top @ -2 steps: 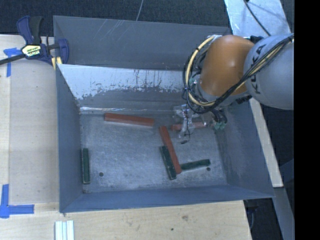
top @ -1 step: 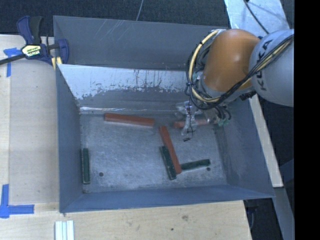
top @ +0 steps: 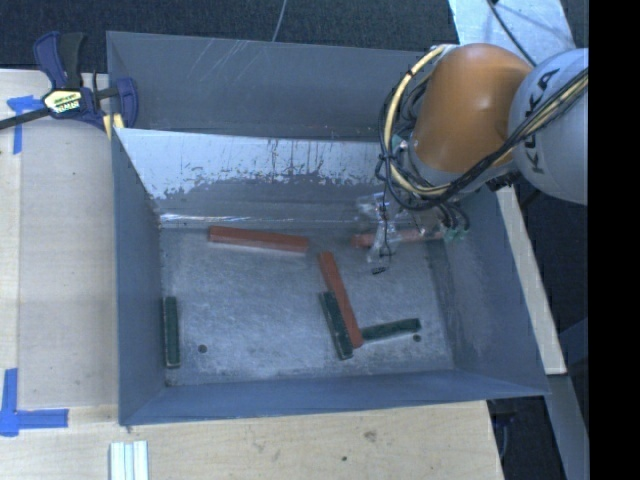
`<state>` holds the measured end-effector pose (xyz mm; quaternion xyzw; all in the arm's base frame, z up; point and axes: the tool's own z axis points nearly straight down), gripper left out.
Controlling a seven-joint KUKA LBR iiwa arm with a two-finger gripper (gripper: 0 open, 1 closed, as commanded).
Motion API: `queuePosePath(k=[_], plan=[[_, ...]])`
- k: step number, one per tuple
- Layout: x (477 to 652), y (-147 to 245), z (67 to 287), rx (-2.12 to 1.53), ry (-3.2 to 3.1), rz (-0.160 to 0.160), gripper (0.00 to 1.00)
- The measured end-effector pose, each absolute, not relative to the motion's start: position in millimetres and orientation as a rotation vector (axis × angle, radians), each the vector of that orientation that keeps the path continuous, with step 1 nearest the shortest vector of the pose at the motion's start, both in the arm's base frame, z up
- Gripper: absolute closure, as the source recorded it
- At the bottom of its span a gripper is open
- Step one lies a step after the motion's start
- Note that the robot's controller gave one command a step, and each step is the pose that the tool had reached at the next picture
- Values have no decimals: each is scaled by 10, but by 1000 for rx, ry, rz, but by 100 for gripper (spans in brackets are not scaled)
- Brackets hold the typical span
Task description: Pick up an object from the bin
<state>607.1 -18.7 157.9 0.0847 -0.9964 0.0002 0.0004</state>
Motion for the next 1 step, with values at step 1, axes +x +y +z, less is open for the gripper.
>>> queuePosePath(k=[1], plan=[[6082, -188, 1772, 266, -3135, 2, 100]])
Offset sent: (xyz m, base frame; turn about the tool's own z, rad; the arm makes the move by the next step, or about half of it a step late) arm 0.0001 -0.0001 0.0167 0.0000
